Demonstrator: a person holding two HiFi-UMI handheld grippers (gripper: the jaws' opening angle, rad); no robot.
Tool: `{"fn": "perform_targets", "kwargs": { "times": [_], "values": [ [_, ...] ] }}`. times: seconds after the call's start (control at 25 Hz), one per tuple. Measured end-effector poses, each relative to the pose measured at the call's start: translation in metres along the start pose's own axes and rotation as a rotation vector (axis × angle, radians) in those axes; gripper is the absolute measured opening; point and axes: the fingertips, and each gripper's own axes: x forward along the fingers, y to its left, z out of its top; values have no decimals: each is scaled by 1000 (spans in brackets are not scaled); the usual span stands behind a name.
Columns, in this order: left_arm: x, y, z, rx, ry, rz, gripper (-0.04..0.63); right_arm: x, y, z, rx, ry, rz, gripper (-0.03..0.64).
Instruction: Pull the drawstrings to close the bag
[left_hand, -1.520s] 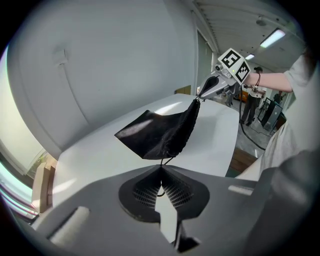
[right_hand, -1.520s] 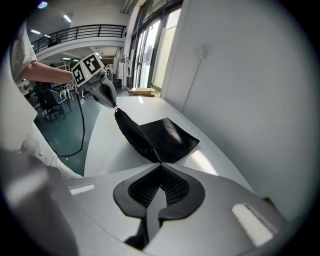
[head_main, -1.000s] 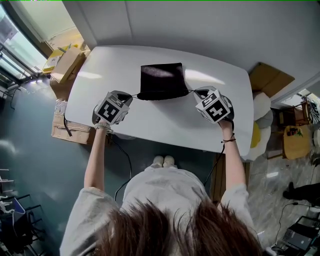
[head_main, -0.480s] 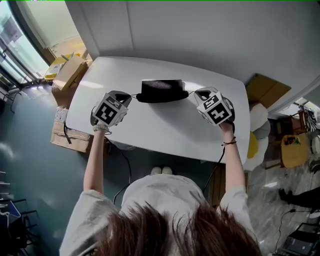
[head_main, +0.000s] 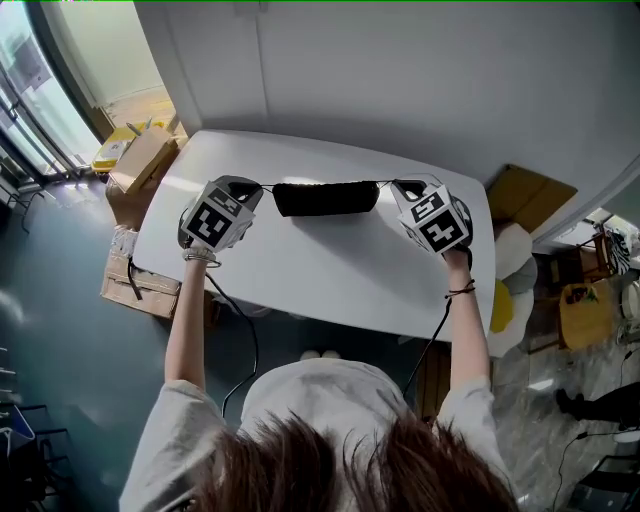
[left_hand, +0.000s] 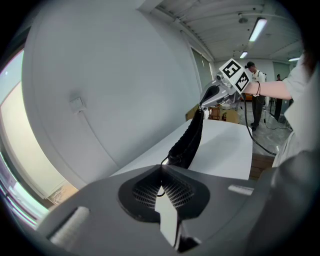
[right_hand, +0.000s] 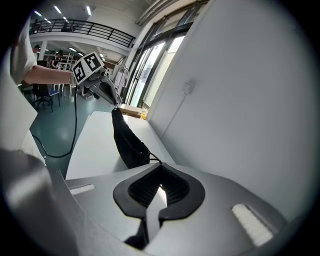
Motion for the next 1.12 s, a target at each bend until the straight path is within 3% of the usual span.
{"fn": "perform_targets", "kwargs": {
  "times": [1.12],
  "values": [
    [-65, 37, 84, 97, -184, 189, 2, -57, -48, 66, -88, -149, -150, 11]
  ]
}}
